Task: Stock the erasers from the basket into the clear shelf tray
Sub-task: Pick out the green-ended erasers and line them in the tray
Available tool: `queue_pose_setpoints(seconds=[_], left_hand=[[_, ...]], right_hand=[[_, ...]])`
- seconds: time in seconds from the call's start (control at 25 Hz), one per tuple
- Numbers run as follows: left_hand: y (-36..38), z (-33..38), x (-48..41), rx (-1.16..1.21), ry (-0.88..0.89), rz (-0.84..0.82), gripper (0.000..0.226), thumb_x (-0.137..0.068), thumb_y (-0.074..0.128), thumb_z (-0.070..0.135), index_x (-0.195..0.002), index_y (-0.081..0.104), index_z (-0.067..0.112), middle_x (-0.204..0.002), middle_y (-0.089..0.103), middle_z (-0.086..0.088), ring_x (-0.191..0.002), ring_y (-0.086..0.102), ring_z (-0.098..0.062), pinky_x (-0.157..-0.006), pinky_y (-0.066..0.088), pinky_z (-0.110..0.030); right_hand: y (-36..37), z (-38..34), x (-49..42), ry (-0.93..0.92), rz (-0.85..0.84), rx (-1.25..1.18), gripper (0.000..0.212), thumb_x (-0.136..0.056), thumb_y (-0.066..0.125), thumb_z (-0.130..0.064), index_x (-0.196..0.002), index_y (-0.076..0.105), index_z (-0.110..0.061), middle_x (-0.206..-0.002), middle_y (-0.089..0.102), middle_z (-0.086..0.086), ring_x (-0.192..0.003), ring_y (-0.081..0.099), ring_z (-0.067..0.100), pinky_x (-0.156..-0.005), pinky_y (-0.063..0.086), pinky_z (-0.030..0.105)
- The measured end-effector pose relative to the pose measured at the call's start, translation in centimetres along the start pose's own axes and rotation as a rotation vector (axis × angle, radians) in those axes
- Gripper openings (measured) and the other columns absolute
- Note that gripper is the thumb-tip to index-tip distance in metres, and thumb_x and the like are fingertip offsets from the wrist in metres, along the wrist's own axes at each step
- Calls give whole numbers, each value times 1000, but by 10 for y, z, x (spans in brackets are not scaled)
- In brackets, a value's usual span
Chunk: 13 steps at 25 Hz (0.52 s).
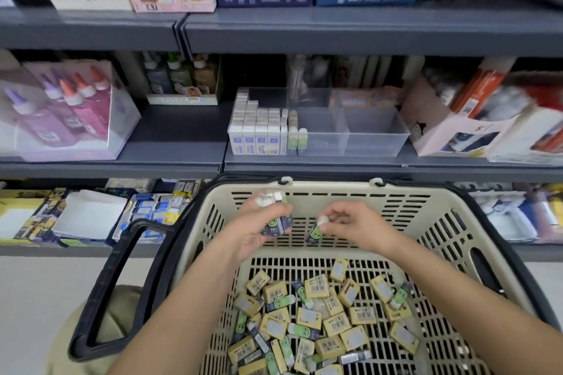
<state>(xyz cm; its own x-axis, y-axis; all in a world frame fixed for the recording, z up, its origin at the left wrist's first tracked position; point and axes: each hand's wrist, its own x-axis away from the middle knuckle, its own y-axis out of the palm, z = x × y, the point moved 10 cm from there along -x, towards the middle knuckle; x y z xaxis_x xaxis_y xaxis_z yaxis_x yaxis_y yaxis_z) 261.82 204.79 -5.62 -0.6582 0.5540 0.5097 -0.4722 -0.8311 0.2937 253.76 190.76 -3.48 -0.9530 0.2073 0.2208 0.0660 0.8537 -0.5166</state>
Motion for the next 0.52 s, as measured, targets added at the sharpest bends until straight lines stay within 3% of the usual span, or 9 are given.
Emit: queue_pose_setpoints(seconds=[0.16, 0.28, 0.36, 0.44, 0.52], left_hand=[[8, 54, 6, -149, 222, -4, 33, -75, 74, 6, -99, 58, 22, -90, 68, -8, -73, 65, -17, -71, 54, -36], [10, 91, 6, -305, 365, 47, 47, -61, 77, 20, -105, 58, 22, -87, 70, 1, -79, 64, -15, -76, 51, -31], [5, 109, 1, -372, 420, 131, 49, -68, 78, 21, -111, 56, 24, -95, 67, 3, -89, 61, -14, -79, 49, -27], [0, 118, -6, -352, 457, 174, 38, -76, 75, 17, -105, 55, 30, -97, 64, 1, -88, 60, -16, -76, 48, -24], [-5, 118, -11, -340, 477, 197, 33, -77, 74, 15, -98, 53, 31, -90, 64, 2, -80, 60, -13, -68, 45, -21]], right_hand=[[-46, -61, -7, -132, 124, -75, 16, -82, 68, -17, -84, 66, -33, -87, 71, -9, -85, 67, 6, -81, 52, 18], [-94, -94, -30, -177, 344, -39, 18, -82, 69, -21, -74, 63, -36, -78, 67, -15, -77, 65, 4, -76, 51, 15], [-123, -109, -51, -170, 485, 57, 19, -78, 71, -24, -69, 60, -35, -72, 64, -16, -70, 61, 2, -69, 48, 12], [-135, -117, -75, -161, 513, 117, 17, -78, 71, -21, -70, 59, -30, -71, 65, -12, -72, 62, 5, -68, 50, 17], [-132, -114, -101, -128, 465, 187, 15, -78, 69, -17, -72, 60, -27, -79, 69, -2, -81, 65, 17, -77, 53, 29]])
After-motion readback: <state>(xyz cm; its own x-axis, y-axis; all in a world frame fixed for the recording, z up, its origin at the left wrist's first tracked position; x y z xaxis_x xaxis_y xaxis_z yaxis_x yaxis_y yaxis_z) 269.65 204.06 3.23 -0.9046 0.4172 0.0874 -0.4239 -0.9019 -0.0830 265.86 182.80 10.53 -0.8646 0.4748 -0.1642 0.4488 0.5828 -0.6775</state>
